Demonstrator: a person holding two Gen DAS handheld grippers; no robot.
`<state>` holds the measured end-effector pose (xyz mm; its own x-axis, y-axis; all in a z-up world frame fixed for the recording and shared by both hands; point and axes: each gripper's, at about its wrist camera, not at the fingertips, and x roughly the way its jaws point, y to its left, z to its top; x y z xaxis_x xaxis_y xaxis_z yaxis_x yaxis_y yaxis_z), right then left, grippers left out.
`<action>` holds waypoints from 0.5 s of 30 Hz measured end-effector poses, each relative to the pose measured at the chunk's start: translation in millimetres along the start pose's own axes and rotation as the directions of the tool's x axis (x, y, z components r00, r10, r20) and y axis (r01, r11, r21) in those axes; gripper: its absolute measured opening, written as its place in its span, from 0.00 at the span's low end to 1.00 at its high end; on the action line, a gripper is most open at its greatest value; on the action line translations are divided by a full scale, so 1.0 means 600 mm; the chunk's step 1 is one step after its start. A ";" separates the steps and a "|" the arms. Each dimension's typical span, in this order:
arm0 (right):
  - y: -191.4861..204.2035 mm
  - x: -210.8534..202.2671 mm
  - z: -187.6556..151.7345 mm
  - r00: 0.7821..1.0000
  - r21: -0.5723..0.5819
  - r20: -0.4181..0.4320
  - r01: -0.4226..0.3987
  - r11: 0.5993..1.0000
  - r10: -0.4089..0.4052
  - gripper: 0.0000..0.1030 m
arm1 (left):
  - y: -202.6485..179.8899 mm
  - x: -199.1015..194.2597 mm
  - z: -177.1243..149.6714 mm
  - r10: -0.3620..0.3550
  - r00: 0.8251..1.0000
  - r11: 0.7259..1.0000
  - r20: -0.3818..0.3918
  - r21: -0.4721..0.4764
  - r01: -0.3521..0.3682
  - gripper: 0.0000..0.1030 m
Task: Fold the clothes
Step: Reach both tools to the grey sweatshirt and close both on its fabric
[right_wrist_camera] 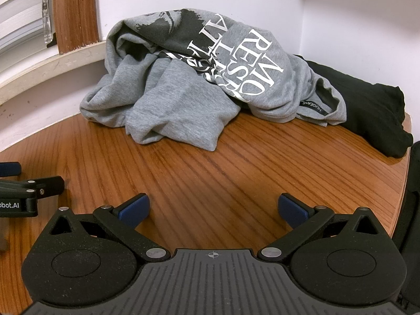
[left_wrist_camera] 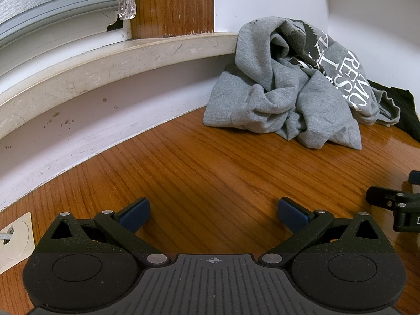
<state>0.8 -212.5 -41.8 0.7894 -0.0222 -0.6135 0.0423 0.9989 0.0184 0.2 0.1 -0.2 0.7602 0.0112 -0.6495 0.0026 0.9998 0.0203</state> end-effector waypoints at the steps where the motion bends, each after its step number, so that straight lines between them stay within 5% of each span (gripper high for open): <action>1: 0.000 0.000 0.000 1.000 0.000 0.000 0.000 1.000 0.000 1.00 | 0.000 0.000 0.000 0.000 1.000 1.000 0.000 0.000 0.000 1.00; 9: -0.007 -0.002 -0.002 0.999 -0.027 0.008 -0.052 0.998 0.052 1.00 | -0.003 -0.001 0.006 -0.002 1.000 1.000 0.008 -0.014 0.002 1.00; 15: -0.045 -0.002 0.016 0.981 -0.129 0.028 -0.188 0.974 0.193 1.00 | -0.019 -0.007 0.046 -0.060 0.987 0.996 0.152 -0.059 0.069 1.00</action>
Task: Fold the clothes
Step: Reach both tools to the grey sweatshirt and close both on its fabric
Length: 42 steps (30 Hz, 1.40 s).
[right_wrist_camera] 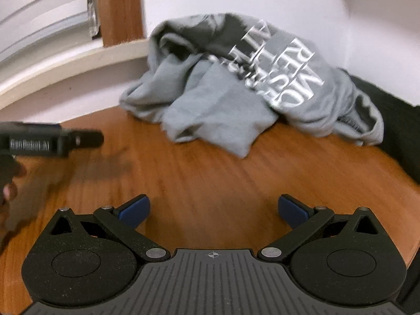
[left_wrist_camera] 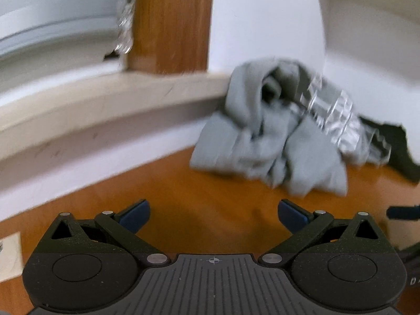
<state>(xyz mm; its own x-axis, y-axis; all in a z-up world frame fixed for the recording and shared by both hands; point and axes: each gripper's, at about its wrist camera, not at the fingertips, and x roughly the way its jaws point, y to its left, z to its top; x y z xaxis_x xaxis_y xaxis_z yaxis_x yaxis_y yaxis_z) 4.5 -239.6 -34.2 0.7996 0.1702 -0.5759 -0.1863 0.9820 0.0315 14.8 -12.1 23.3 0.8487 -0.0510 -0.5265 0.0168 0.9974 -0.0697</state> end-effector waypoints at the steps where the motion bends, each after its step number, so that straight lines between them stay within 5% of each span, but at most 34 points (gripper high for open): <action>1: -0.018 -0.003 0.007 1.000 0.005 0.016 0.004 1.000 -0.005 1.00 | -0.007 0.008 0.010 -0.022 1.000 1.000 0.007 0.002 0.022 1.00; 11: -0.221 -0.020 0.065 0.995 0.044 0.097 0.030 0.999 -0.034 0.99 | -0.132 0.086 0.062 -0.247 0.968 0.963 0.046 0.118 0.240 0.91; 16: -0.274 0.000 0.085 0.991 -0.034 0.109 0.077 0.996 -0.073 0.81 | -0.191 0.113 0.066 -0.219 0.976 0.957 0.015 0.197 0.212 0.73; 18: -0.288 0.011 0.094 0.991 -0.064 0.104 0.091 0.994 -0.085 0.74 | -0.202 0.116 0.070 -0.220 0.975 0.955 0.016 0.208 0.212 0.73; 26: -0.325 0.037 0.120 0.993 -0.089 0.113 0.027 0.996 -0.017 0.73 | -0.212 0.100 0.091 -0.244 0.969 0.946 0.044 0.229 0.228 0.66; 28: -0.325 0.044 0.120 0.994 -0.117 0.109 0.030 0.993 -0.017 0.54 | -0.220 0.109 0.091 -0.238 0.971 0.942 0.031 0.253 0.223 0.65; 29: -0.325 0.047 0.118 0.994 -0.131 0.107 0.035 0.991 -0.021 0.35 | -0.225 0.115 0.090 -0.236 0.972 0.939 0.022 0.264 0.222 0.64; 30: -0.325 0.049 0.116 0.994 -0.144 0.105 0.040 0.989 -0.025 0.30 | -0.230 0.121 0.088 -0.234 0.972 0.936 0.013 0.272 0.222 0.62; 42: -0.331 0.109 0.121 0.996 -0.188 0.039 0.081 0.979 -0.075 0.28 | -0.288 0.183 0.069 -0.295 0.952 0.917 -0.085 0.253 0.307 0.65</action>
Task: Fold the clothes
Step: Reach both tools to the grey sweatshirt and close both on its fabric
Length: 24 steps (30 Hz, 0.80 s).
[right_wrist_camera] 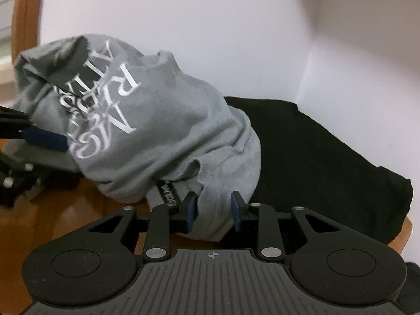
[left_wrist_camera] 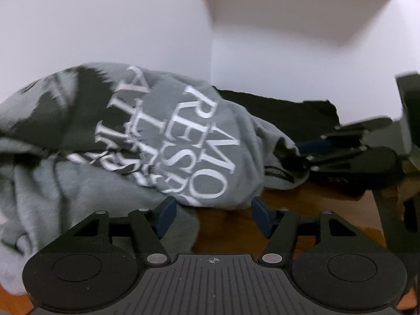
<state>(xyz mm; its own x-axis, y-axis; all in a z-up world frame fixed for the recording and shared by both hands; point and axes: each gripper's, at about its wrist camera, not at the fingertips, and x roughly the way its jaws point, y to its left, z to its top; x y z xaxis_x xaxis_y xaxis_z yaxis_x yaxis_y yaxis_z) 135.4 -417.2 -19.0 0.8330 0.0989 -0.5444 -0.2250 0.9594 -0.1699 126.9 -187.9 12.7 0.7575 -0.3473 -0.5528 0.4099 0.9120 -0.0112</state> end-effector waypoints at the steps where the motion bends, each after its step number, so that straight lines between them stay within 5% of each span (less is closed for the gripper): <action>1: 0.000 0.003 0.002 1.000 -0.008 -0.003 0.005 1.000 -0.005 0.27 | -0.006 0.003 0.001 0.000 1.000 1.000 0.000 0.020 0.000 0.65; 3: -0.003 0.005 0.010 1.000 -0.018 -0.003 0.027 0.999 -0.028 0.12 | -0.015 0.011 0.002 0.006 1.000 0.999 -0.004 0.045 -0.006 0.65; 6: -0.017 -0.006 0.023 0.999 -0.002 0.027 0.046 0.999 -0.046 0.05 | -0.023 0.027 0.004 0.019 1.000 0.997 -0.015 0.071 -0.018 0.64; 11: -0.037 -0.037 0.035 0.996 0.016 0.067 0.058 0.998 -0.059 0.04 | -0.029 0.044 0.011 0.058 0.998 0.988 -0.011 0.143 -0.056 0.27; 14: -0.042 -0.060 0.035 0.995 0.019 0.085 0.050 0.999 -0.052 0.04 | -0.020 0.035 0.016 0.047 0.999 0.988 0.012 0.143 -0.049 0.13; 24: -0.027 -0.147 0.047 0.988 0.010 0.136 0.065 0.998 -0.066 0.04 | 0.017 -0.093 0.045 0.037 0.988 0.996 0.153 0.072 -0.049 0.08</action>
<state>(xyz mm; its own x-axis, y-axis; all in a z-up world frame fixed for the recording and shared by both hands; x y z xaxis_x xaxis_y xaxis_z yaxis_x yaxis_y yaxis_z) 79.9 -434.2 54.7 0.9072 0.0704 -0.4147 -0.1650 0.9665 -0.1968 102.2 -165.2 65.8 0.8408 -0.3424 -0.4193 0.4081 0.9098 0.0754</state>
